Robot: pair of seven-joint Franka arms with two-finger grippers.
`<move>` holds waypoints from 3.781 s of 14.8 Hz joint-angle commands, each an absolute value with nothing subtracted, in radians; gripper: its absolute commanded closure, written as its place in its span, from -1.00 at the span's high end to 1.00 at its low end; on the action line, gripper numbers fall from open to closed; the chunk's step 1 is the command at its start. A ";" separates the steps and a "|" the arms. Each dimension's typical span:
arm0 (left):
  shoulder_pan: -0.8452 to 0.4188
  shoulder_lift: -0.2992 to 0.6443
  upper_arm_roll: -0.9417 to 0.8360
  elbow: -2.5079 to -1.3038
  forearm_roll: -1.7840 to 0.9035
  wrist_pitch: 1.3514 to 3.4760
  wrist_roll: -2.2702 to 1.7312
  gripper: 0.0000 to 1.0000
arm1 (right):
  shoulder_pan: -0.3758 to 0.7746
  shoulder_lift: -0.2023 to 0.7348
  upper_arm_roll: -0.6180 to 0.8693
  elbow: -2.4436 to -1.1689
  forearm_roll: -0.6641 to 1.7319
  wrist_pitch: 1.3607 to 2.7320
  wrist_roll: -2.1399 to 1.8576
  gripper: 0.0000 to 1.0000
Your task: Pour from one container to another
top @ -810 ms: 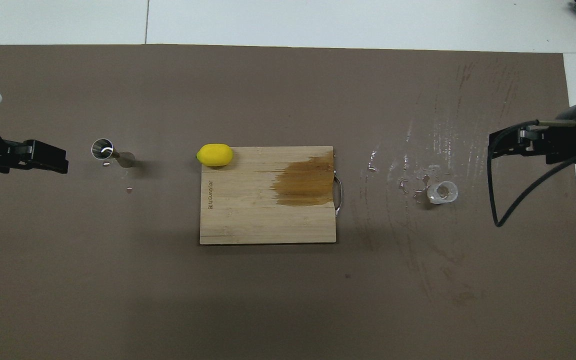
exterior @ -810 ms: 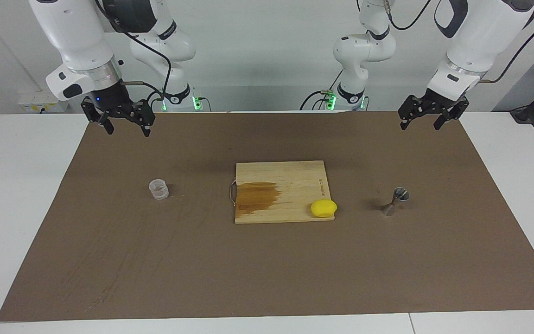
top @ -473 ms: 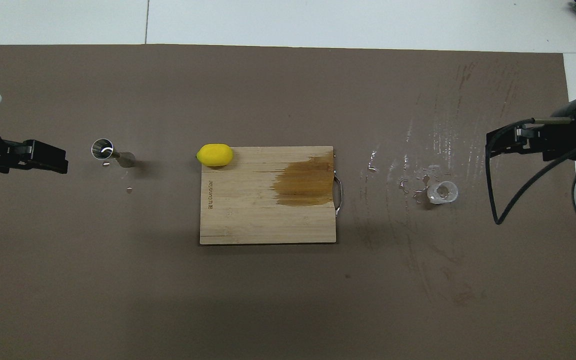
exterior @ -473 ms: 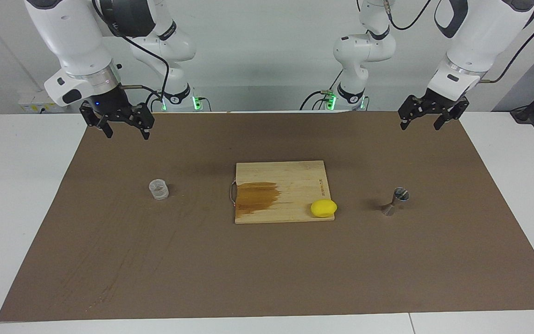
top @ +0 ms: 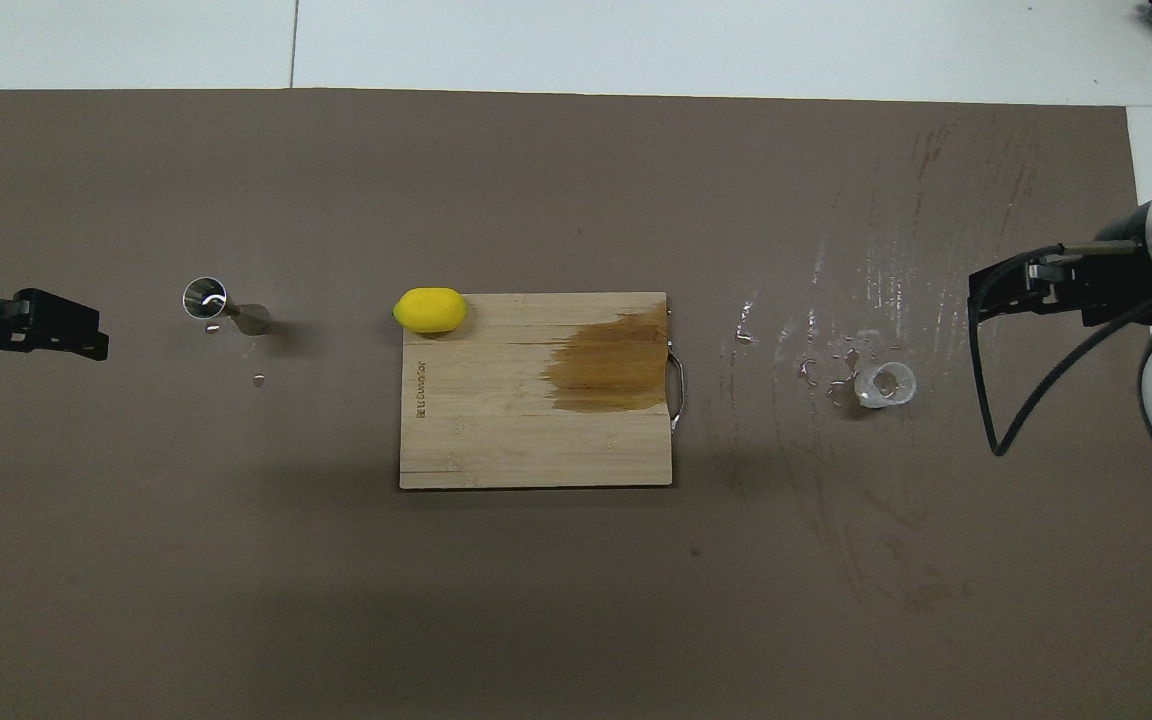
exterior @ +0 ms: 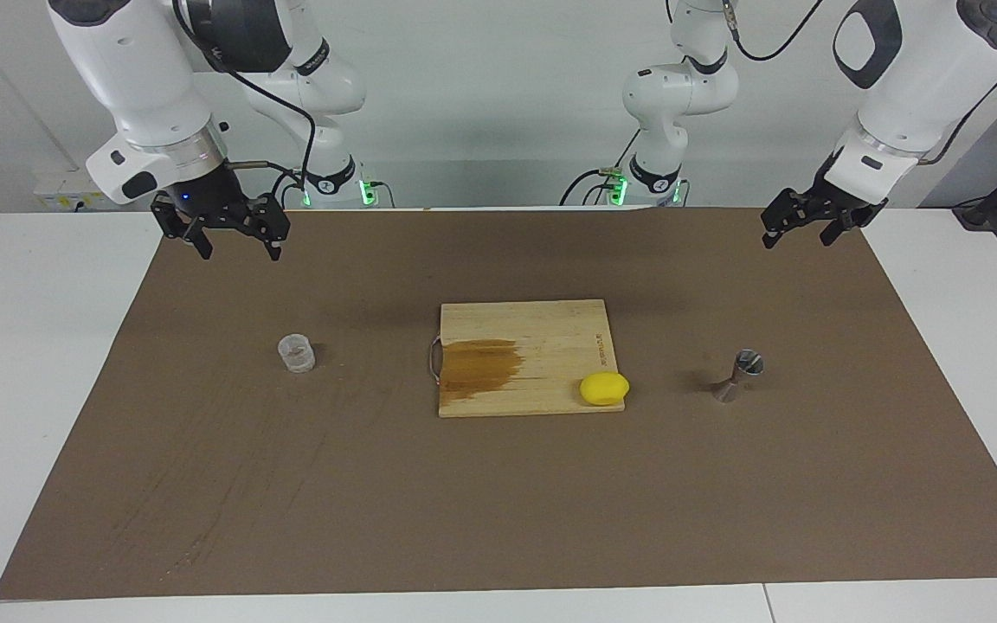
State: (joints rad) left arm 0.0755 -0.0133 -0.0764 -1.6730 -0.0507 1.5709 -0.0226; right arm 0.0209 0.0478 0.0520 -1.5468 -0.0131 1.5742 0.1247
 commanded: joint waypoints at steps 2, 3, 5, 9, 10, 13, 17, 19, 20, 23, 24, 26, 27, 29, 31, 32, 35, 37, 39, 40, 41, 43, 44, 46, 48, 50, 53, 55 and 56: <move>0.147 0.032 -0.075 -1.689 -0.136 1.551 -0.105 1.00 | 0.020 0.026 0.060 -1.575 -0.028 1.562 0.100 1.00; 0.158 0.046 -0.074 -1.698 -0.167 1.551 -0.153 1.00 | 0.020 0.011 0.060 -1.597 -0.028 1.562 0.106 1.00; 0.175 0.064 -0.064 -1.722 -0.219 1.558 -0.306 1.00 | 0.020 -0.008 0.060 -1.629 -0.028 1.572 0.109 1.00; 0.175 0.083 -0.009 -1.811 -0.394 1.641 -0.642 1.00 | 0.011 -0.006 0.060 -1.626 -0.028 1.578 0.107 1.00; 0.175 0.078 -0.002 -1.844 -0.450 1.678 -0.714 1.00 | 0.008 -0.006 0.060 -1.623 -0.028 1.580 0.104 1.00; 0.175 0.063 0.040 -1.952 -0.622 1.810 -0.895 1.00 | 0.009 -0.006 0.060 -1.621 -0.015 1.578 0.100 1.00; 0.183 0.038 0.061 -2.087 -0.895 1.989 -1.057 1.00 | 0.008 -0.006 0.060 -1.621 -0.012 1.577 0.101 1.00; 0.192 0.038 0.063 -2.127 -1.026 2.072 -1.124 1.00 | 0.008 -0.006 0.060 -1.621 -0.012 1.577 0.103 1.00; 0.201 0.037 0.061 -2.149 -1.093 2.115 -1.138 1.00 | 0.008 -0.006 0.060 -1.621 -0.012 1.575 0.103 1.00; 0.198 0.038 0.057 -2.219 -1.244 2.193 -1.137 1.00 | 0.008 -0.006 0.060 -1.621 -0.012 1.575 0.101 1.00; 0.190 0.046 0.057 -2.230 -1.288 2.201 -1.134 1.00 | 0.008 -0.006 0.060 -1.621 -0.012 1.575 0.103 1.00; 0.180 0.058 0.054 -2.232 -1.302 2.197 -1.128 1.00 | 0.008 -0.006 0.060 -1.621 -0.012 1.575 0.103 1.00; 0.178 0.070 0.052 -2.230 -1.304 2.192 -1.124 1.00 | 0.008 -0.006 0.060 -1.621 -0.012 1.575 0.103 1.00; 0.178 0.087 0.049 -2.230 -1.307 2.187 -1.111 1.00 | 0.008 -0.006 0.060 -1.621 -0.012 1.575 0.103 1.00; 0.169 0.113 0.049 -2.230 -1.359 2.189 -1.071 1.00 | 0.008 -0.006 0.060 -1.621 -0.012 1.575 0.101 1.00; 0.167 0.121 0.049 -2.229 -1.379 2.189 -1.056 1.00 | 0.008 -0.006 0.060 -1.621 -0.012 1.575 0.103 1.00; 0.157 0.129 0.049 -2.226 -1.446 2.203 -1.039 1.00 | 0.008 -0.006 0.060 -1.621 -0.012 1.575 0.103 1.00; 0.143 0.140 0.049 -2.229 -1.473 2.210 -1.006 1.00 | 0.008 -0.006 0.061 -1.621 -0.012 1.575 0.101 1.00; 0.121 0.144 0.049 -2.229 -1.491 2.233 -1.002 0.98 | 0.008 -0.006 0.060 -1.621 -0.012 1.575 0.103 1.00; 0.120 0.149 0.049 -2.229 -1.496 2.241 -1.002 0.97 | 0.008 -0.006 0.060 -1.621 -0.012 1.575 0.103 1.00; 0.121 0.149 0.049 -2.229 -1.496 2.241 -1.002 0.96 | 0.008 -0.006 0.060 -1.621 -0.012 1.575 0.103 1.00; 0.121 0.149 0.049 -2.229 -1.496 2.241 -0.997 0.92 | 0.008 -0.006 0.060 -1.621 -0.012 1.575 0.103 1.00; 0.121 0.149 0.049 -2.229 -1.496 2.241 -0.994 0.91 | 0.008 -0.006 0.060 -1.621 -0.012 1.574 0.103 1.00; 0.121 0.155 0.049 -2.226 -1.509 2.243 -0.993 0.88 | 0.008 -0.006 0.060 -1.621 -0.012 1.575 0.103 1.00; 0.121 0.156 0.049 -2.227 -1.512 2.243 -0.980 0.87 | 0.008 -0.006 0.060 -1.621 -0.012 1.575 0.103 1.00; 0.120 0.163 0.049 -2.227 -1.532 2.243 -0.962 0.84 | 0.008 -0.006 0.060 -1.621 -0.012 1.575 0.103 1.00; 0.121 0.163 0.049 -2.227 -1.537 2.244 -0.960 0.79 | 0.008 -0.006 0.060 -1.621 -0.012 1.575 0.103 1.00; 0.121 0.164 0.049 -2.227 -1.539 2.243 -0.953 0.75 | 0.008 -0.006 0.060 -1.621 -0.012 1.575 0.103 1.00; 0.121 0.164 0.049 -2.227 -1.545 2.244 -0.951 0.75 | 0.008 -0.006 0.060 -1.621 -0.012 1.574 0.098 1.00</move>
State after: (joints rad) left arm 0.1340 0.1615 0.0419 -2.2203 -1.5128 2.2251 -0.9787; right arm 0.0197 0.0185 0.0539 -1.5954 -0.0132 1.5668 0.1245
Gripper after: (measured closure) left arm 0.123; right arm 0.000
